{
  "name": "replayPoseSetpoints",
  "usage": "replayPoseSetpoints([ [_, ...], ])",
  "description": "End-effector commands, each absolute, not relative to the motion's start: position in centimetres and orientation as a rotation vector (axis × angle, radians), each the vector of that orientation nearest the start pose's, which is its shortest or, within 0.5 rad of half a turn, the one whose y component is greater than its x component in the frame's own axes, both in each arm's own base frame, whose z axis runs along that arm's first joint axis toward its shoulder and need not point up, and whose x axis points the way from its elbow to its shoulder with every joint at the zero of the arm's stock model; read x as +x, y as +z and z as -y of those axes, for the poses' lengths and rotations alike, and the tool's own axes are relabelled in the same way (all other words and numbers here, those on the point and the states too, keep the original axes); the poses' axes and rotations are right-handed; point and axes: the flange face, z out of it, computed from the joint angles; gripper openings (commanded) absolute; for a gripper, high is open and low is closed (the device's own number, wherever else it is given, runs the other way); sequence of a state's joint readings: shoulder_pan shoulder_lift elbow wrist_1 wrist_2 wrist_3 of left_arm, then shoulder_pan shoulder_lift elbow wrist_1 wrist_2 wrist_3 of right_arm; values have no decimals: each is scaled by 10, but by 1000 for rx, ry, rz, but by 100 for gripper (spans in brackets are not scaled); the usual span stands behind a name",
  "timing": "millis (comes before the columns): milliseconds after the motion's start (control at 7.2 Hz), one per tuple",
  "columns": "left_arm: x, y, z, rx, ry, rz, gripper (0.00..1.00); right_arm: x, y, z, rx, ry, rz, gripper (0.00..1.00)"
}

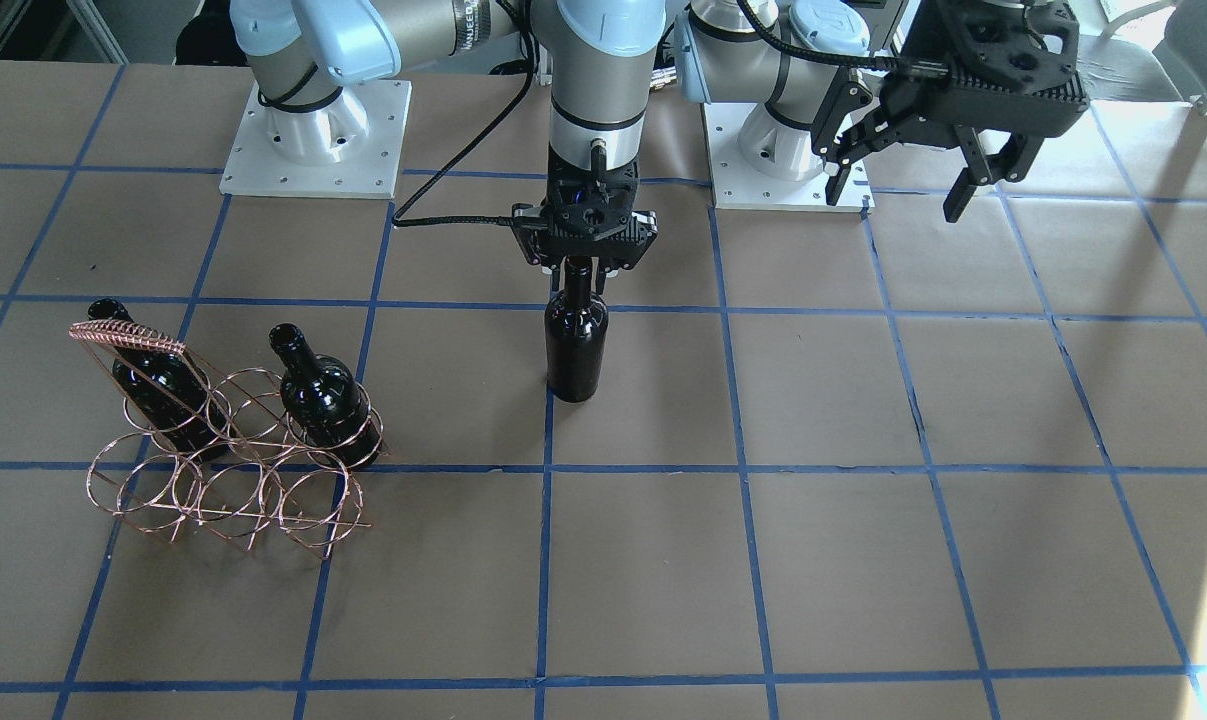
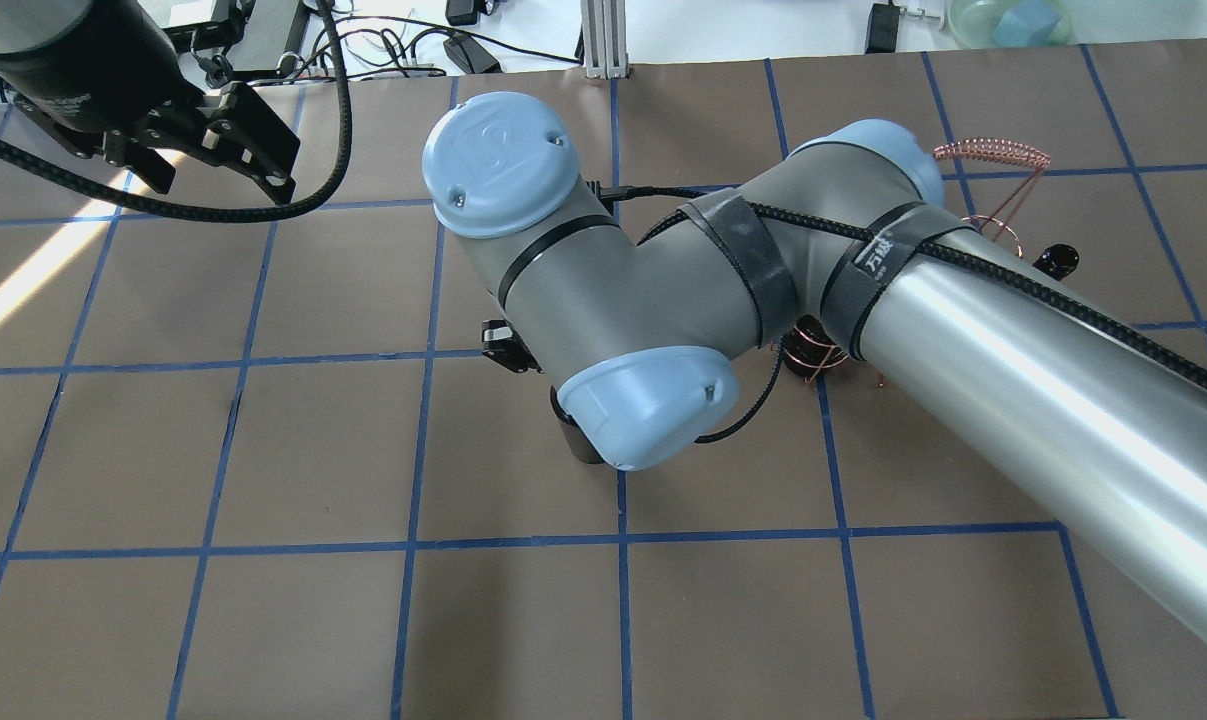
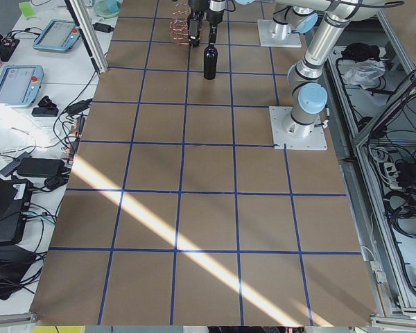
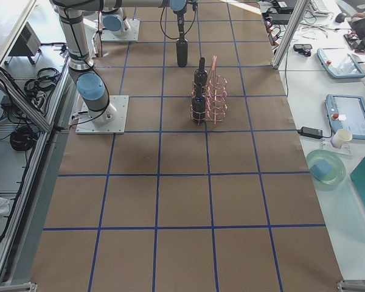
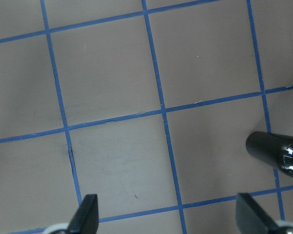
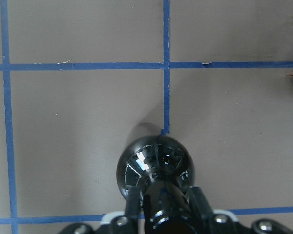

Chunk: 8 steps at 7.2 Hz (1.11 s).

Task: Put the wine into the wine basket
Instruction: 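Move the right gripper over the standing bottle and grasp its neck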

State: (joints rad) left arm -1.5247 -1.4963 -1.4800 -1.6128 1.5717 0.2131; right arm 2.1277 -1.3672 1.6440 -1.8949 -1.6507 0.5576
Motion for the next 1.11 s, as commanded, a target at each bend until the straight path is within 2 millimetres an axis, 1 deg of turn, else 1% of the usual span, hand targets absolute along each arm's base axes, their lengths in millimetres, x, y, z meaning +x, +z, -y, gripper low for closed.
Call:
replayPoseSetpoints([
  [0,-110,564,473,256,-190,-3108,100,405,378,418,8,-143,-3178,22],
  [139,-108,564,473,247,-191,-3113,100,404,378,418,11,-141,-3177,17],
  [278,-109,565,473,250,-196,-3115,100,401,385,420,30,-151,-3167,10],
  [417,-108,563,473,249,-191,-3113,100,390,403,425,59,-192,-3159,8],
  [556,-109,562,473,247,-189,-3115,100,368,441,417,96,-266,-3135,8],
  [694,-109,563,474,177,-207,-3123,100,333,466,408,61,-209,-3167,7],
  [833,-109,564,476,36,-229,-3131,100,294,488,405,52,-173,-3186,6],
  [972,-109,564,476,-1,-229,-3132,100,255,505,401,-21,-115,-3206,5],
])
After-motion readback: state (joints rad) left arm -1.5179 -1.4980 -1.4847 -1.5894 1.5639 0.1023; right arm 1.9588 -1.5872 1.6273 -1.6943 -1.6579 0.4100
